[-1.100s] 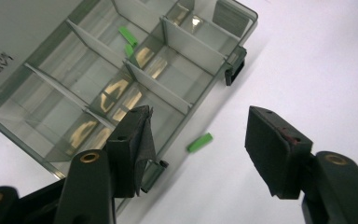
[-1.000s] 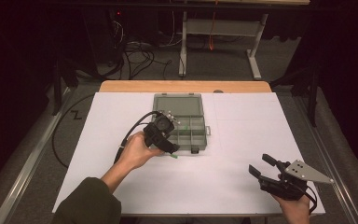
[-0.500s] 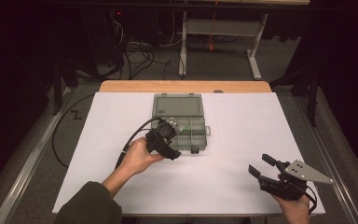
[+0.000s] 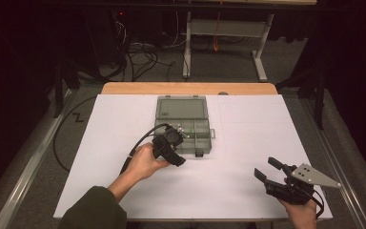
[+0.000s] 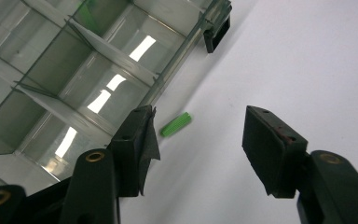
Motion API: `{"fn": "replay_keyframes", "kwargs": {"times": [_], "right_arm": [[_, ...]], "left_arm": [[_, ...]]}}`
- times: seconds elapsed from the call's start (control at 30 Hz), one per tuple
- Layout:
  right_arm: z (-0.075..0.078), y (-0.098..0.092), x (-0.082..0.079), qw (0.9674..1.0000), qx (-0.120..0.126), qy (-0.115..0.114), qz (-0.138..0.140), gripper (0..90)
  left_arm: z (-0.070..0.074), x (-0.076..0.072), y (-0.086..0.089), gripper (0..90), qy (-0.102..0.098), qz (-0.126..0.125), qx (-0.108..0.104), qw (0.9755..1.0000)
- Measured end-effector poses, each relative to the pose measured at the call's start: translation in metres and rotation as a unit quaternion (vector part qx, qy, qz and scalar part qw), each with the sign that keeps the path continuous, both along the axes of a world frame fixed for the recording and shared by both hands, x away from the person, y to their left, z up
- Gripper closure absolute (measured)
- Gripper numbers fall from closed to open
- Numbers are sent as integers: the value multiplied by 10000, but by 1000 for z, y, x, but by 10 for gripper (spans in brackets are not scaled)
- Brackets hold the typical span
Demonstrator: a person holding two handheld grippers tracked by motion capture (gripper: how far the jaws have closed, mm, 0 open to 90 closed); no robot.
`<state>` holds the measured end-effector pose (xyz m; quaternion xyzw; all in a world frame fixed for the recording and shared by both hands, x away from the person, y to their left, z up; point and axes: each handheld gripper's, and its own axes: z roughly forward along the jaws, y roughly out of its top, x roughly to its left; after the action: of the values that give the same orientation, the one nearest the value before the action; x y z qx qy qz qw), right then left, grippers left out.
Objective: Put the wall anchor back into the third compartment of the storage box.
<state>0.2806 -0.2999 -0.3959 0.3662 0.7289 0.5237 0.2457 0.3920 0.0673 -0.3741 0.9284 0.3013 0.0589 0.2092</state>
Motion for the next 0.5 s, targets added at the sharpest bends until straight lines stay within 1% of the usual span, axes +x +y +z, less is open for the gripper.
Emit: {"fn": "replay_keyframes", "kwargs": {"times": [0.07,0.5], "right_arm": [[0,0,0,10000,2,-3,1,341],[0,0,0,10000,-6,1,7,341]], "left_arm": [[-2,0,-2,445,-12,-17,73,10000],[-15,8,-8,530,136,-14,212,9997]]}}
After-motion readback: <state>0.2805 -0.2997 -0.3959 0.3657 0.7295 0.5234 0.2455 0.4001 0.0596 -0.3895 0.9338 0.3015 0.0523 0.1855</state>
